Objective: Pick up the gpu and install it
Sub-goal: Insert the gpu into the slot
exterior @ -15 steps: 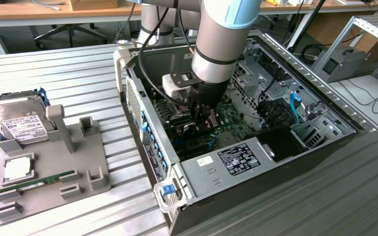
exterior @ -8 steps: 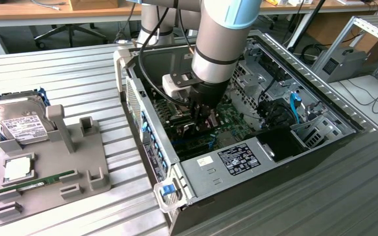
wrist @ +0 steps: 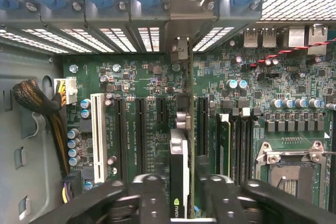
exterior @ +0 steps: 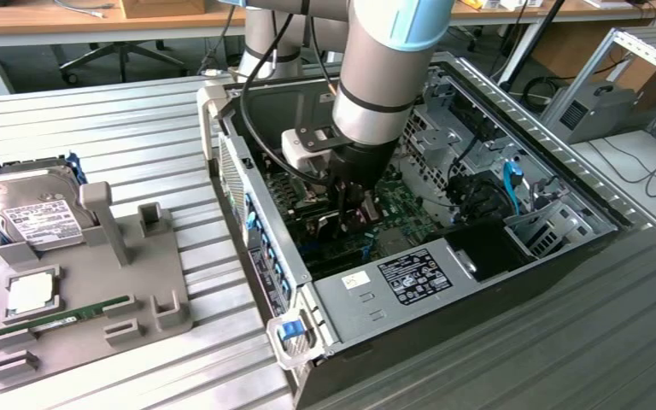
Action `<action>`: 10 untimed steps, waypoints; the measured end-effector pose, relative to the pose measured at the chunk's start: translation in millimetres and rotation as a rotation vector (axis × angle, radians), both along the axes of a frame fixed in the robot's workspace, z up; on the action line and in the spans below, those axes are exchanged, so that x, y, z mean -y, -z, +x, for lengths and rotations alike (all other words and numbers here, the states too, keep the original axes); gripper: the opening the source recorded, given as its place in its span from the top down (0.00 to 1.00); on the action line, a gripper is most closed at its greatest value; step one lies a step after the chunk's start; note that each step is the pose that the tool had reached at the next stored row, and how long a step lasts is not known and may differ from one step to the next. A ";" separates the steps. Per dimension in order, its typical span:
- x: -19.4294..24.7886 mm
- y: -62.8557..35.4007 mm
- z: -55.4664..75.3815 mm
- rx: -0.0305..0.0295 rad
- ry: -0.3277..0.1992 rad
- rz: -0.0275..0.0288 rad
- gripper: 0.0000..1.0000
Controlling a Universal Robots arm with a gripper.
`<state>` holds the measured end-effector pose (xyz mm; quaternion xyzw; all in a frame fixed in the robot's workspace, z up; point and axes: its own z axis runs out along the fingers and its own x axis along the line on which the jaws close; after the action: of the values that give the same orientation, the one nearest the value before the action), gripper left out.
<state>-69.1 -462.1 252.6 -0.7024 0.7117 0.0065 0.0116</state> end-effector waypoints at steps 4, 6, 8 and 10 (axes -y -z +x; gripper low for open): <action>0.0 -0.1 0.0 -0.0001 0.000 -0.0002 0.47; 0.0 -0.1 0.0 0.0000 0.000 -0.0002 0.47; 0.0 -0.2 0.0 0.0000 0.000 -0.0001 0.47; 0.0 -2.1 0.0 -0.0001 0.000 -0.0004 0.47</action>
<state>-69.0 -462.1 254.7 -0.7024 0.7117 0.0064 0.0114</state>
